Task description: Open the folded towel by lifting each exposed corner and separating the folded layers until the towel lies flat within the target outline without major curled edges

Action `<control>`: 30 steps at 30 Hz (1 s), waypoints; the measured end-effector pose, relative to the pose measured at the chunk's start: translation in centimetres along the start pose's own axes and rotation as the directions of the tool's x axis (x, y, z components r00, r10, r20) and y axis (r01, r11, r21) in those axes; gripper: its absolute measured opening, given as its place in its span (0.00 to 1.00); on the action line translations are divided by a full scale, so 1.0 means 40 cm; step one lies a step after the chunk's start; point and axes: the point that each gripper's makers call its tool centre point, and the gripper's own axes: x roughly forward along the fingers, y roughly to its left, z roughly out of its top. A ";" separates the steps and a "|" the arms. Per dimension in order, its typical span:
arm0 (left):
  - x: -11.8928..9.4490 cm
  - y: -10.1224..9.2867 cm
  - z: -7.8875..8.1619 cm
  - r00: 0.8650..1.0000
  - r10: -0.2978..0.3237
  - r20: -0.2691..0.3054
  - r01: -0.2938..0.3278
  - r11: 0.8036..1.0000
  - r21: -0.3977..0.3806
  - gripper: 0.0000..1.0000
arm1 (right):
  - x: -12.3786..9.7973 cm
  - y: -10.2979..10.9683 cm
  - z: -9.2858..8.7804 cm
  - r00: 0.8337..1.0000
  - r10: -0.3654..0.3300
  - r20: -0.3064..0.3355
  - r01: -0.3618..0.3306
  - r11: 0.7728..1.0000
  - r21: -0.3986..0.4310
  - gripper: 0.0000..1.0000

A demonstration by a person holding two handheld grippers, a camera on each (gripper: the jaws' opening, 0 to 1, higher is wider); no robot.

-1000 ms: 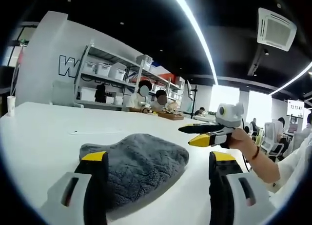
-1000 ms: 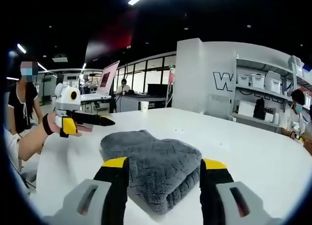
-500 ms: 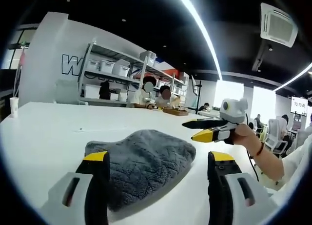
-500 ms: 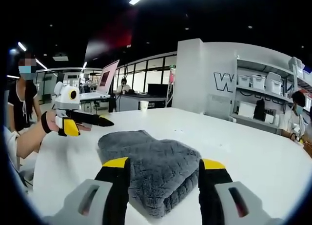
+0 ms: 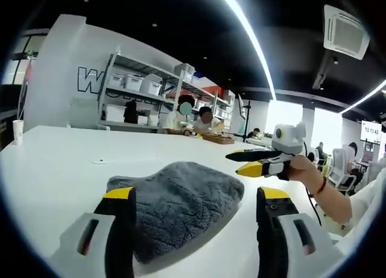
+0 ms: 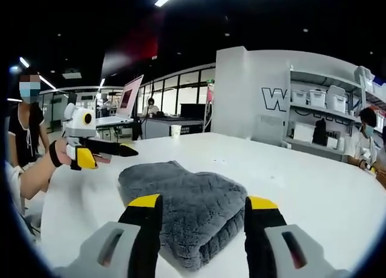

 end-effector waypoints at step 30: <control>0.027 0.054 -0.016 0.999 0.038 -0.007 -0.038 0.999 -0.014 0.79 | 0.038 -0.020 0.005 1.000 0.008 0.007 -0.008 1.000 0.008 0.48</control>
